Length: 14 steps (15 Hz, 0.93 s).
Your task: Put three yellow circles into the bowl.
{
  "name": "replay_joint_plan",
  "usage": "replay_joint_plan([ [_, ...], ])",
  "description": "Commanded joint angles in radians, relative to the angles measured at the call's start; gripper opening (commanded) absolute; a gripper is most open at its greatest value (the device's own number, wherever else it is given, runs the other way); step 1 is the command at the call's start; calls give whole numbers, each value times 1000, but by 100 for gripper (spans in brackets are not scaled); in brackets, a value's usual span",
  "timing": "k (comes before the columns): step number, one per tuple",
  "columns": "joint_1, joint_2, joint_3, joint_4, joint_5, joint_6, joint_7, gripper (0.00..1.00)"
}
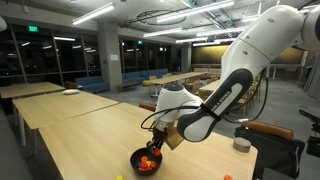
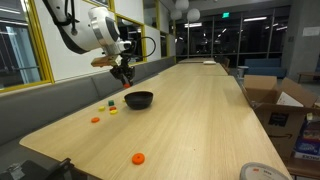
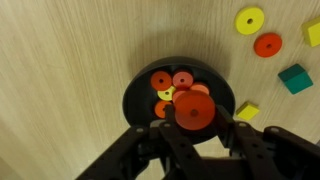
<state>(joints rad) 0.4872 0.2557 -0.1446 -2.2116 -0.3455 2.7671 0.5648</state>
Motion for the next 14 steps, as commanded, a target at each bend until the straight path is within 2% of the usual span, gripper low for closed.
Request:
replay_joint_plan([
  [1,-83,17,64,27,22,0,-5,25],
  [7,-124,100,123,92,92,-25,-20,25],
  [14,-122,165,129,158,151,-37,-27,25],
])
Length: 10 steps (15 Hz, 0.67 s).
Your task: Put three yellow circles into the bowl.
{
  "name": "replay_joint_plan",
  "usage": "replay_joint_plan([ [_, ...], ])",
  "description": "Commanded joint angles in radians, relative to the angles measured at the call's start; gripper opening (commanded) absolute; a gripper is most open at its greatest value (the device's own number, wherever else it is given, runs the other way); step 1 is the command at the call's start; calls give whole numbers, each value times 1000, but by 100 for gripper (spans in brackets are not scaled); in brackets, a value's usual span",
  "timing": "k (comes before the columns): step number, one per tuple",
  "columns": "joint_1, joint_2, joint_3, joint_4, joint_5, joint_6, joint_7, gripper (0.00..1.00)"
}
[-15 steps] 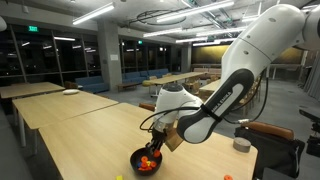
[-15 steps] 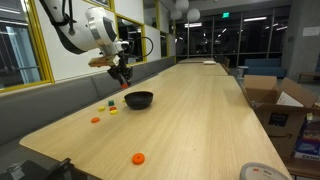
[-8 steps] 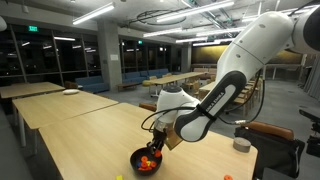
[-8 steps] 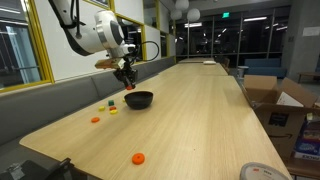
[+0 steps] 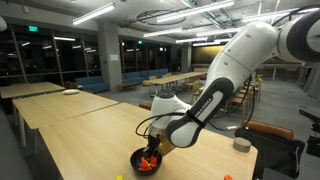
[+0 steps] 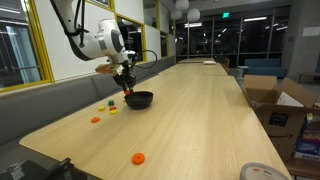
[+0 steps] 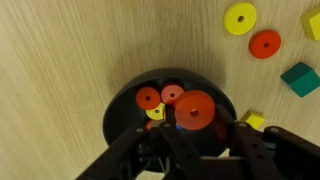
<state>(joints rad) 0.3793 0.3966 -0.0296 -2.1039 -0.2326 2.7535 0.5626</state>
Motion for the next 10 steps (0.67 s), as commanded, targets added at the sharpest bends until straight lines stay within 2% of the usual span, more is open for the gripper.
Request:
replay_joint_plan([
  [1,-13,28,13,56,45,-25,-26,25],
  [2,-13,31,11,62,50,-31,-25,25],
  [3,-13,35,10,69,57,-42,-23,67],
  [4,-15,37,11,75,62,-55,-26,68],
  [8,-22,8,11,61,71,-81,-23,97],
  [10,-43,-32,37,30,109,-127,-47,100],
])
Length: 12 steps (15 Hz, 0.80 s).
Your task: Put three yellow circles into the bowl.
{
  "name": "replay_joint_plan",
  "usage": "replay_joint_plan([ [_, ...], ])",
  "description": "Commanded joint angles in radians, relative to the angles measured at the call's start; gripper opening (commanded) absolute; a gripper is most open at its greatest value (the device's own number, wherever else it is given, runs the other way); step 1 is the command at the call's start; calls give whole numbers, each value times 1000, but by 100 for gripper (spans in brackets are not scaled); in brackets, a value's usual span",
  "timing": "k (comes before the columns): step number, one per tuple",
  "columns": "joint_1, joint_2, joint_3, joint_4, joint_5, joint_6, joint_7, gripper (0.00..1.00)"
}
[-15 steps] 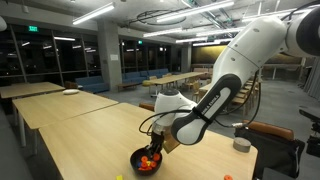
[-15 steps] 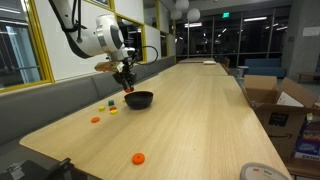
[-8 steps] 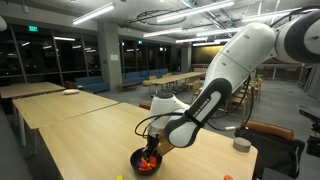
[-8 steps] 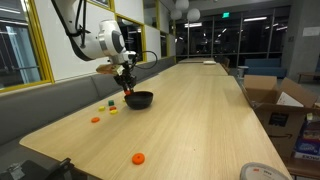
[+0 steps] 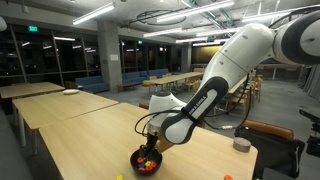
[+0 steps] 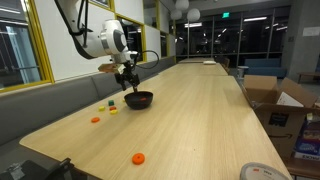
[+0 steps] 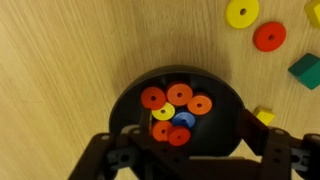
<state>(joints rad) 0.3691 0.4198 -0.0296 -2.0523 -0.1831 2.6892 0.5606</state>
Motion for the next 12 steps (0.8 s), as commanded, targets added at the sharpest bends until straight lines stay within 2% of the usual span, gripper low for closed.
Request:
replay_joint_plan([
  [1,-43,-84,58,-50,91,-77,-58,100],
  [8,-43,-162,177,-145,238,-245,-77,100],
  [12,-27,-125,230,-171,277,-253,-69,100],
])
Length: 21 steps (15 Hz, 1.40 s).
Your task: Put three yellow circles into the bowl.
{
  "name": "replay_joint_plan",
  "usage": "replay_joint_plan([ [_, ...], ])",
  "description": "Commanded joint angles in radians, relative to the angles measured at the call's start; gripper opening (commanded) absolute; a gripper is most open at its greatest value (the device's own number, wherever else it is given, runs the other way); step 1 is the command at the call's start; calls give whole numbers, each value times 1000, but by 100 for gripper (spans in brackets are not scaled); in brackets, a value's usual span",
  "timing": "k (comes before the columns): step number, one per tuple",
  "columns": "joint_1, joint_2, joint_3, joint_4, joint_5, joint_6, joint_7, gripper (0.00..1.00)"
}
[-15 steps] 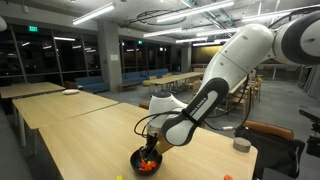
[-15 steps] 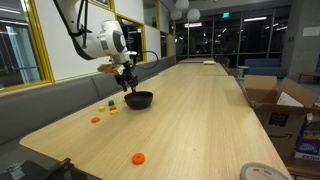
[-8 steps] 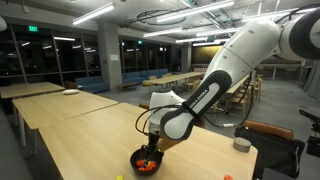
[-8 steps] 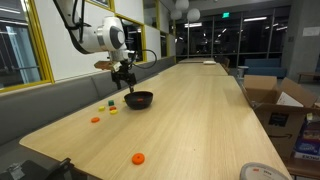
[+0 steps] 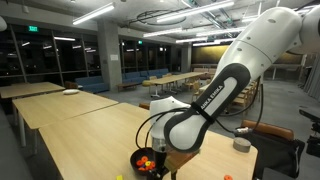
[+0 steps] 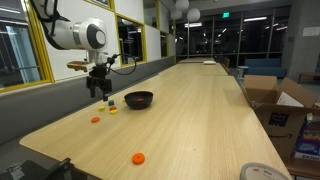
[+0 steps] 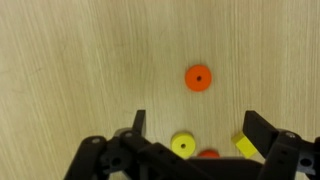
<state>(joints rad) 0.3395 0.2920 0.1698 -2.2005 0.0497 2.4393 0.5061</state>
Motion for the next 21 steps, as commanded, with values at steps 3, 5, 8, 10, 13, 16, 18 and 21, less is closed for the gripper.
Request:
replay_joint_plan([
  [3,19,28,46,-57,48,67,6,100],
  [5,32,44,43,-76,43,121,23,100],
  [8,54,63,33,-111,33,216,50,100],
  [10,70,78,25,-129,25,268,65,100],
  [13,105,101,-1,-142,-2,308,89,100],
  [16,162,123,-55,-136,-67,321,134,100],
  [18,205,136,-100,-125,-130,322,177,100],
  [21,257,145,-156,-116,-224,322,243,100],
])
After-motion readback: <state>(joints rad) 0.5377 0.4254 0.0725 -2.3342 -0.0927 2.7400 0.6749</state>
